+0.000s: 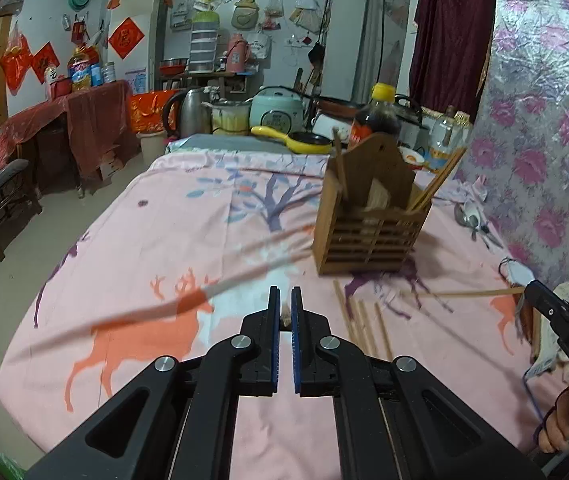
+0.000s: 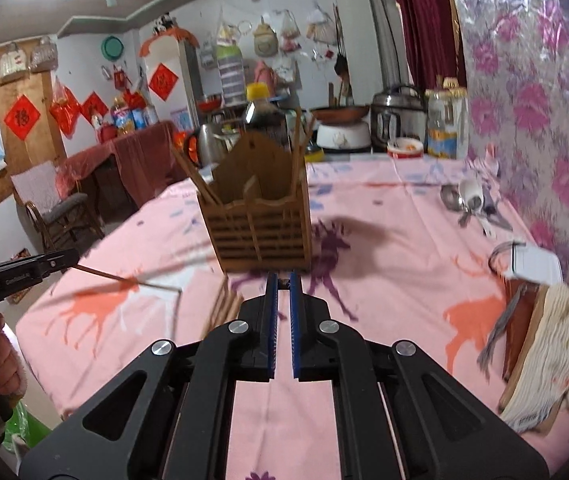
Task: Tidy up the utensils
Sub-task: 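Lift both held chopsticks and lower them into the wooden holder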
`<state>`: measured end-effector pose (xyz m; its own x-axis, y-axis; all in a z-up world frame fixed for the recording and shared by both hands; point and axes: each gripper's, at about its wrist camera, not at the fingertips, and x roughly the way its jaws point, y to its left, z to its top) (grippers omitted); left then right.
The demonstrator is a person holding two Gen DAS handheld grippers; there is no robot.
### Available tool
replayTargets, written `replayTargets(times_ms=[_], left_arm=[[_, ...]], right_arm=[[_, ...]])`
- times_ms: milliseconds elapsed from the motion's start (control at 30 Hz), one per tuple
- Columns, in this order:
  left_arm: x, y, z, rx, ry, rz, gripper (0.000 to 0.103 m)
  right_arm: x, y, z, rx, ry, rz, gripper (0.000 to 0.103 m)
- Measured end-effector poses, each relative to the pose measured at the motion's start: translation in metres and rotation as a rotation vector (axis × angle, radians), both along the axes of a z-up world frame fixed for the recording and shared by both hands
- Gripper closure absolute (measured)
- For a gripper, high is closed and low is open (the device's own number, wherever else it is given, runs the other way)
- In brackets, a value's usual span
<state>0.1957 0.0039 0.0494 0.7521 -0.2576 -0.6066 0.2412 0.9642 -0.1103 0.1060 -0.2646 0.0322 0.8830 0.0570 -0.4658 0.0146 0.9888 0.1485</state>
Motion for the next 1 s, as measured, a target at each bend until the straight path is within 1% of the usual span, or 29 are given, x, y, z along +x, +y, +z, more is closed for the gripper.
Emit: replayTargets(times_ms=[200,400,567,700,833,867,933,967,1000], left_arm=[[0.011,-0.012,0.028,-0.004,-0.025,-0.037,0.097],[0.023,-0.032,0.046,-0.021,-0.024,-0.093,0.097],[0.036,-0.05,0.066,-0.034,-0.057,-0.127,0.097],[0.056,-0.064,0.089,-0.063,-0.087,-0.14,0.097],[0.082,-0.078,0.122,-0.099,-0.135,-0.139,0.097],[0.086,-0.08,0.128,-0.106,-0.144,-0.137,0.097],[0.096,-0.083,0.14,-0.124,-0.161,-0.135,0.097],[0.099,-0.084,0.144,-0.132,-0.164,-0.135,0.097],[0.102,-0.084,0.147,-0.141,-0.165,-0.139,0.097]], right_arm=[[0.003,0.006,0.026,-0.016,-0.047,0.026,0.097],[0.006,0.01,0.04,-0.017,-0.073,0.047,0.097],[0.017,0.01,0.053,-0.003,-0.093,0.062,0.097],[0.037,0.007,0.07,0.023,-0.119,0.082,0.098],[0.067,0.003,0.091,0.024,-0.15,0.087,0.099],[0.076,0.002,0.096,0.022,-0.148,0.088,0.099],[0.093,0.001,0.096,0.021,-0.102,0.117,0.098],[0.098,-0.001,0.091,0.029,-0.072,0.119,0.095],[0.1,-0.003,0.086,0.036,-0.049,0.123,0.089]])
